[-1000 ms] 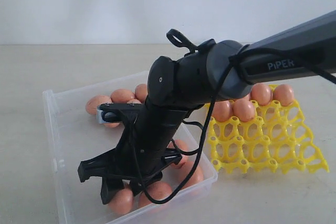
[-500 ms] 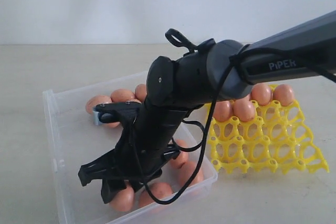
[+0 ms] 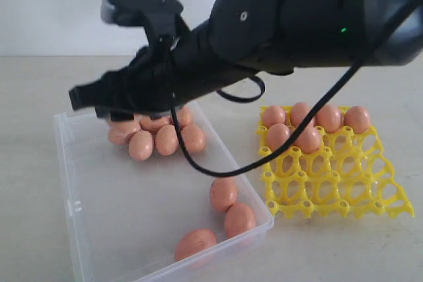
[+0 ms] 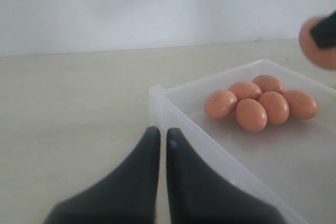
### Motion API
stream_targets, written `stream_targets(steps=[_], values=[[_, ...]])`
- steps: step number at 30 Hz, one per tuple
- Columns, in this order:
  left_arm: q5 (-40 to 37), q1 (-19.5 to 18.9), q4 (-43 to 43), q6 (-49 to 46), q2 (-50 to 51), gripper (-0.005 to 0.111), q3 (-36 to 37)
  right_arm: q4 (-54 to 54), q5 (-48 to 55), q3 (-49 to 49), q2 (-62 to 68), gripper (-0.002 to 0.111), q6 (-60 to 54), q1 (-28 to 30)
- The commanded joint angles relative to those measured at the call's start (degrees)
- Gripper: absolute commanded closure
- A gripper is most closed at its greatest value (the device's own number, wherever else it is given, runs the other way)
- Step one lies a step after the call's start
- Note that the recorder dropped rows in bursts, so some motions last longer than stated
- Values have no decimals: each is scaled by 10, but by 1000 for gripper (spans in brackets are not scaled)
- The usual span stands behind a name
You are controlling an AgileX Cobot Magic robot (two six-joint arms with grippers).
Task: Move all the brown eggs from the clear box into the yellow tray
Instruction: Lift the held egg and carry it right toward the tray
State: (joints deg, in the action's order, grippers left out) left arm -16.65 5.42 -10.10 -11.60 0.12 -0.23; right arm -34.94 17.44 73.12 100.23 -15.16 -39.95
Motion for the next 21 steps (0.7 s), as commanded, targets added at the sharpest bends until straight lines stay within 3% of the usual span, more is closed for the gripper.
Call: stream_targets(steps=[1,6,11,14,18,21], values=[[4,3,1,0,-1,103,2,21,-139,-23,-67,108,-6,0],[4,3,1,0,-1,103,2,19,-288,-133,-122,109,-78,21],[4,3,1,0,-1,103,2,4,-378,-237,-154,109,-417,82],[4,3,1,0,-1,103,2,-85,-456,-271,-171,109,-594,121],[4,3,1,0,-1,103,2,-322,-604,-272,-184,109,-592,168],[4,3,1,0,-1,103,2,-354,-488,-277,-189,109,-532,236]])
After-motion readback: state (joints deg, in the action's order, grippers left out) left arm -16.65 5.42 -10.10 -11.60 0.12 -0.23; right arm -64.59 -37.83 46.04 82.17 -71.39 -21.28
